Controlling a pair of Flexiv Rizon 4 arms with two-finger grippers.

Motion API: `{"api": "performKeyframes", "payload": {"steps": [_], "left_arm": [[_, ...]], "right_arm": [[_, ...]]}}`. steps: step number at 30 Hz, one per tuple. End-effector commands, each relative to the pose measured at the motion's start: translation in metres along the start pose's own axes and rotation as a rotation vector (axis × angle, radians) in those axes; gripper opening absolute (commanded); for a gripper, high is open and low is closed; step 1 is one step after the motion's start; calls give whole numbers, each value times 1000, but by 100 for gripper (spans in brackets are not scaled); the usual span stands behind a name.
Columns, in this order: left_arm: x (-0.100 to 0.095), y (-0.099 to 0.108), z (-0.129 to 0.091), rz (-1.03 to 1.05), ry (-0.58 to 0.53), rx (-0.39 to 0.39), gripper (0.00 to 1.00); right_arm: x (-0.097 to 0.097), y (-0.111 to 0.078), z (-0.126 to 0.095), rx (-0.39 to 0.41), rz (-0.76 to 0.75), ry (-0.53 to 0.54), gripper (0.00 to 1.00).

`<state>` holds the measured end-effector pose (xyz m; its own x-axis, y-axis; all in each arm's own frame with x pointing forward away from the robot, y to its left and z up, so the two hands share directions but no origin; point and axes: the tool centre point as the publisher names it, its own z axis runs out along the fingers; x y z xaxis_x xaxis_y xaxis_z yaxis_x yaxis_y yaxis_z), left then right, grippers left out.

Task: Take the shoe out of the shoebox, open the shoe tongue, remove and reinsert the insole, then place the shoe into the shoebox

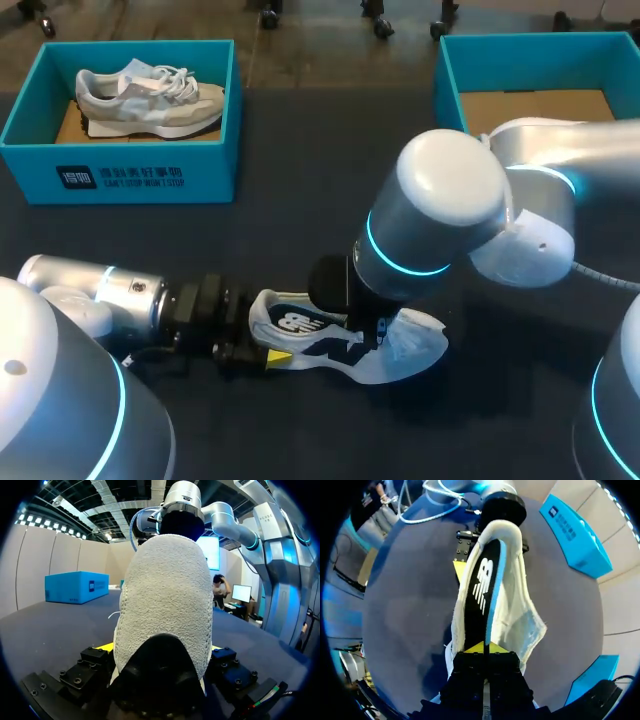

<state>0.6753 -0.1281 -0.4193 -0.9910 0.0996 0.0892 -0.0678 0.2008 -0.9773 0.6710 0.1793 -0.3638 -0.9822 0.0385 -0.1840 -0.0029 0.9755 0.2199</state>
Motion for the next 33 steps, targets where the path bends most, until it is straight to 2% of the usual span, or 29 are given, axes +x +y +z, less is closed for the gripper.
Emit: {"api": "performKeyframes", "payload": {"steps": [1,8,11,14,21,27,28,29,30,33], "left_arm": [[-1,0,0,0,-2,0,0],[-1,0,0,0,-2,0,0],[-1,0,0,0,-2,0,0],[-1,0,0,0,-2,0,0],[-1,0,0,0,-2,0,0],[-1,0,0,0,-2,0,0],[-1,0,0,0,-2,0,0],[-1,0,0,0,-2,0,0],[-1,0,0,0,-2,0,0],[-1,0,0,0,-2,0,0]], "right_arm": [[0,-2,-6,-26,-18,-9,0],[-5,6,-13,-40,-63,-32,0],[-6,3,-14,-28,-57,-36,0],[-8,0,-14,-49,-58,-35,0],[-11,15,-19,-50,-140,-48,0],[-13,19,-19,-48,-159,-36,0],[-13,19,-19,-46,-162,-31,26],[-14,19,-19,-43,-165,-29,38],[-14,19,-18,-38,-169,-25,43],[-13,19,-17,-21,-163,-13,42]]}}
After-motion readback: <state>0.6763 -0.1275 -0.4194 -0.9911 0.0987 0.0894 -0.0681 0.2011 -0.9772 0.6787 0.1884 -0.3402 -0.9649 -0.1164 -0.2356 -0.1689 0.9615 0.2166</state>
